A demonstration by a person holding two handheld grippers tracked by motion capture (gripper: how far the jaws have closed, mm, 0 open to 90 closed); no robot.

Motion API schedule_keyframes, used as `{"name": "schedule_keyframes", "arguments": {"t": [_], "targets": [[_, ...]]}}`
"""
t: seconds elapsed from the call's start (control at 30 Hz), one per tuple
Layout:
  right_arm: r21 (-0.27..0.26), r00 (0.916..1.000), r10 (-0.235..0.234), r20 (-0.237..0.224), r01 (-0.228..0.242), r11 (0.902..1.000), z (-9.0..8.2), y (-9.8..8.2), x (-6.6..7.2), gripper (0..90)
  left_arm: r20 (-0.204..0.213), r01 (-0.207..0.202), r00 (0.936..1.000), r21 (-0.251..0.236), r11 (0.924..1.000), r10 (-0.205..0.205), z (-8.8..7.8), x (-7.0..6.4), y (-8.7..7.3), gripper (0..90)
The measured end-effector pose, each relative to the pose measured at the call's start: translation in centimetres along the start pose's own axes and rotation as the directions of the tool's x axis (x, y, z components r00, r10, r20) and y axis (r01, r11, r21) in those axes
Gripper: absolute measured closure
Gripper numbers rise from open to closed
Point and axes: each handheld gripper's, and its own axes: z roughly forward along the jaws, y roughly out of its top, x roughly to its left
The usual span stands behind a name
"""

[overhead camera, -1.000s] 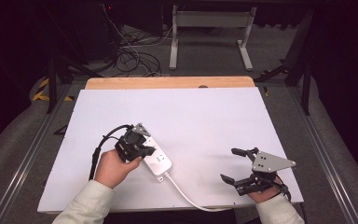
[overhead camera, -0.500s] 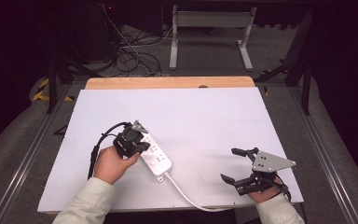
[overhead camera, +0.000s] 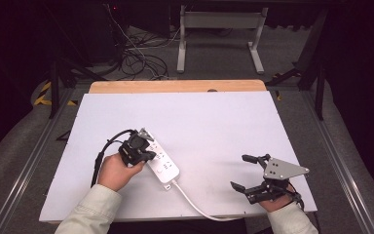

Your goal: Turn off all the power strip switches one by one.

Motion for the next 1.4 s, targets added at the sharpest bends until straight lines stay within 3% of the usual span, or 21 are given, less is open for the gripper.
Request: {"name": "schedule_keyframes", "arguments": {"t": [0.2, 0.53, 0.7, 0.97, 1.2, 1.4], "targets": [[0.002, 1.0, 0.0, -0.002, 0.0, 1.0, 0.02, -0.01, 0.0, 9.8, 0.015, 0.01, 0.9998, 0.025, 0.9996, -0.01, 0.41, 0.07, -0.02, 90.0], [0.001, 1.0, 0.0, -0.003, 0.001, 1.0, 0.01, 0.0, 0.02, 9.8, 0.041, 0.038, 0.9984, 0.016, 0.9992, -0.038, 0.62, 0.36, -0.23, 90.0], [0.004, 1.0, 0.001, -0.002, -0.001, 1.0, 0.0, 0.01, 0.05, 9.7, 0.017, 0.014, 0.9998, 0.027, 0.9995, -0.014, 0.78, 0.12, -0.17, 90.0], [0.004, 1.0, 0.0, -0.002, 0.0, 1.0, -0.02, 0.02, 0.08, 9.8, 0.016, 0.016, 0.9997, 0.029, 0.9995, -0.017, 0.78, -0.04, -0.25, 90.0], [0.004, 1.0, -0.002, -0.004, 0.002, 1.0, 0.04, 0.02, 0.11, 9.7, -0.016, -0.001, 0.9999, 0.023, 0.9997, 0.001, 0.81, -0.41, -0.3, 90.0], [0.005, 1.0, 0.0, -0.007, 0.0, 1.0, 0.09, 0.01, 0.15, 9.8, -0.006, 0.008, 0.9999, 0.016, 0.9998, -0.008, 0.82, -0.29, -0.44, 90.0]]}}
